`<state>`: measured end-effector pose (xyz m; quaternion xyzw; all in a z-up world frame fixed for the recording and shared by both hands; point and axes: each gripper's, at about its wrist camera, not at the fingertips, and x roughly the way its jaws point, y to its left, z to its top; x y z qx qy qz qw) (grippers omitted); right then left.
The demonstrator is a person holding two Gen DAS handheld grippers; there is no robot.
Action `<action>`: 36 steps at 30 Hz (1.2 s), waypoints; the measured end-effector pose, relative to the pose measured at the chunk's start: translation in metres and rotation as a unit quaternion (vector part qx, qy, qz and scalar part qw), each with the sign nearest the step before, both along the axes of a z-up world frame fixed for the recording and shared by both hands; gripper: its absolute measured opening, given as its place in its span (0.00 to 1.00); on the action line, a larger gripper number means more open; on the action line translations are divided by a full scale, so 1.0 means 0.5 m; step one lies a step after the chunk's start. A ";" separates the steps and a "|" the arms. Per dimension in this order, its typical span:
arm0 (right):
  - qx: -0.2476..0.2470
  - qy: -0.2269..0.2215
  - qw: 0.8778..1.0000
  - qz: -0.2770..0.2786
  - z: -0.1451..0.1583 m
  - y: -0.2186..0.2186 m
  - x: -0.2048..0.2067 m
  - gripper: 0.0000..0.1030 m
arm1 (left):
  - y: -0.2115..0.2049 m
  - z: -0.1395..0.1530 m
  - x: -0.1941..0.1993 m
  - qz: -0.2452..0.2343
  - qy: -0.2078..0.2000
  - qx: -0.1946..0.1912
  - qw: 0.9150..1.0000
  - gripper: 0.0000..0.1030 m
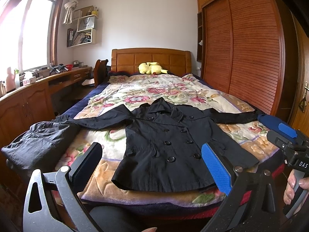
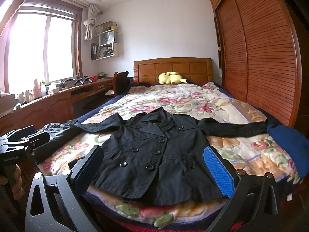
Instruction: Fold large clothes
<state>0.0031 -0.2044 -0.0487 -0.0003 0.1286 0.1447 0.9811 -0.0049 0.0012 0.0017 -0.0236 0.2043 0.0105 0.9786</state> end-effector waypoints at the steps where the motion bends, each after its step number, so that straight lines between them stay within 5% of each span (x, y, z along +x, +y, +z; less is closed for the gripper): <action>1: 0.000 0.000 1.000 0.001 0.000 0.000 0.002 1.00 | 0.000 0.000 0.000 0.000 0.000 0.000 1.000 1.00; 12: -0.001 0.010 1.000 0.008 -0.005 0.003 0.015 1.00 | 0.012 -0.016 0.003 0.003 0.005 -0.004 1.000 1.00; 29: -0.004 0.041 0.998 0.039 -0.033 0.027 0.110 1.00 | 0.108 -0.146 0.091 0.037 0.052 -0.023 0.998 1.00; 36: 0.016 0.040 0.998 0.050 -0.041 0.022 0.176 1.00 | 0.151 -0.168 0.126 0.051 0.078 0.001 0.996 1.00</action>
